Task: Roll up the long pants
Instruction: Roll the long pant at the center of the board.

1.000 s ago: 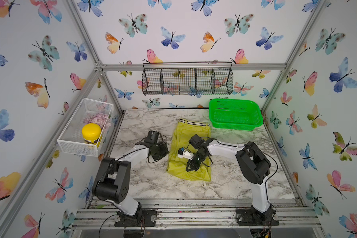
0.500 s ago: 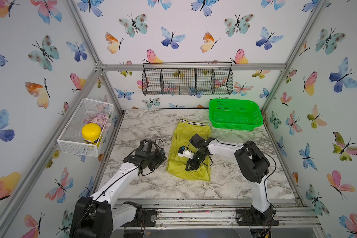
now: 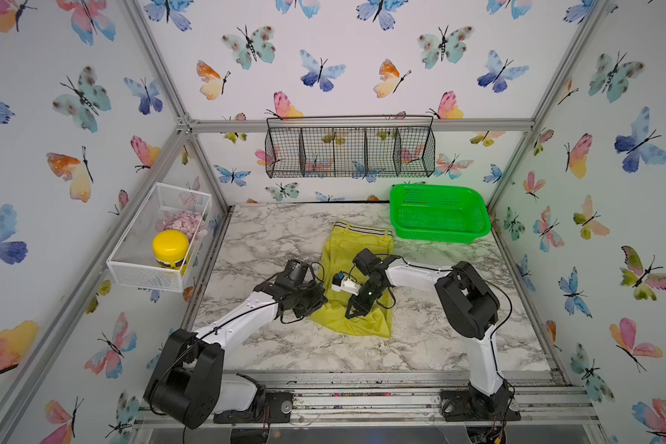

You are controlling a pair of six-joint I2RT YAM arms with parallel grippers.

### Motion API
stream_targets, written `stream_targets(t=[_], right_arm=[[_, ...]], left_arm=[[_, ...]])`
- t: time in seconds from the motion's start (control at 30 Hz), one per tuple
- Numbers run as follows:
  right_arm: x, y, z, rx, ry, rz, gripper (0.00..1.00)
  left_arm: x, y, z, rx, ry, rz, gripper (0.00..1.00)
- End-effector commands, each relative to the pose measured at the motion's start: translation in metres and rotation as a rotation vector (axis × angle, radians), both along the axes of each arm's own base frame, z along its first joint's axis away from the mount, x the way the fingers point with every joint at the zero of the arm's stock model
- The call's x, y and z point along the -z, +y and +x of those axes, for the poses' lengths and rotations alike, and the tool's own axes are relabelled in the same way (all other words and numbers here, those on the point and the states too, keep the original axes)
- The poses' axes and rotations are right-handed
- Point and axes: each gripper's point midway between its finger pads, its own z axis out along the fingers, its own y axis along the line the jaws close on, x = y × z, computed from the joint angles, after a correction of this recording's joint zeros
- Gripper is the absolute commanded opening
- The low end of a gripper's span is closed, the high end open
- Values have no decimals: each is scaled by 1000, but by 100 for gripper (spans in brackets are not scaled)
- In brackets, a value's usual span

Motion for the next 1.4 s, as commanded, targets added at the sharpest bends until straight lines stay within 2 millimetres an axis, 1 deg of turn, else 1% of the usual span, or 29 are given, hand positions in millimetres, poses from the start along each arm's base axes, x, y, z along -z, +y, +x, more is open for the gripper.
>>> stream_targets(t=[0.0,0.1,0.17,0.23,0.27,0.3,0.33,0.37,0.43,0.5,0.53,0.6,0.67,0.73,0.77,0.8,0.83,0.93,0.97,1.0,1.03,1.07,1.13,1.17,1.2,1.23,1.3,1.33,1.37], right_arm=[[61,-23,29,55,-126,-199,8],[56,-27,39,91,-172,-224,10],[51,-27,39,103,-174,-212,10],[48,-27,36,109,-157,-199,14],[47,-27,34,113,-147,-200,18],[48,-29,32,120,-136,-205,29],[48,-31,30,122,-127,-209,35],[48,-34,28,130,-123,-222,39],[46,-44,26,158,-132,-255,42],[35,-62,32,220,-188,-315,46],[25,-70,36,250,-228,-342,48],[1,-97,51,331,-349,-442,52],[-32,-140,73,460,-537,-598,60],[-64,-179,87,572,-708,-734,65],[-81,-193,93,633,-784,-775,68],[-98,-203,97,684,-845,-790,69],[-113,-205,99,722,-882,-763,68],[-148,-189,101,782,-920,-559,68],[-157,-175,97,750,-894,-458,68],[-163,-159,92,704,-873,-367,67],[-170,-137,82,630,-849,-253,67],[-175,-112,67,542,-821,-143,68],[-176,-71,37,406,-817,-75,73],[-164,-51,19,314,-808,-98,74],[-150,-37,3,241,-797,-140,74],[-129,-30,-14,166,-761,-218,73],[-90,-26,-38,62,-723,-318,70],[-75,-25,-50,22,-724,-337,70],[-63,-26,-57,-1,-732,-344,71]], left_arm=[[44,7,-14,62,123,130,0],[80,18,-23,119,225,264,0],[101,28,-27,134,266,348,0],[122,39,-31,141,306,416,0],[132,41,-33,154,327,436,0],[142,45,-36,160,358,465,0],[149,46,-38,164,378,478,0],[155,48,-41,166,395,486,0],[161,51,-45,165,403,494,0],[162,53,-48,163,407,495,0],[162,54,-48,161,406,494,0],[161,53,-48,164,401,492,0],[160,54,-46,163,400,490,0],[159,53,-44,165,394,488,0],[159,52,-44,165,395,482,0],[159,51,-43,169,395,479,0],[159,50,-43,170,398,477,0],[161,49,-43,181,409,475,0],[161,48,-43,183,411,475,0],[161,48,-43,179,415,474,0],[161,48,-43,182,412,470,0],[161,48,-43,182,413,470,0],[161,47,-42,187,412,469,0],[162,47,-42,185,413,471,0],[162,46,-42,187,412,470,0],[161,46,-41,188,410,468,0],[161,44,-39,186,407,459,0],[161,44,-39,184,406,456,0],[161,43,-40,183,409,450,0]])
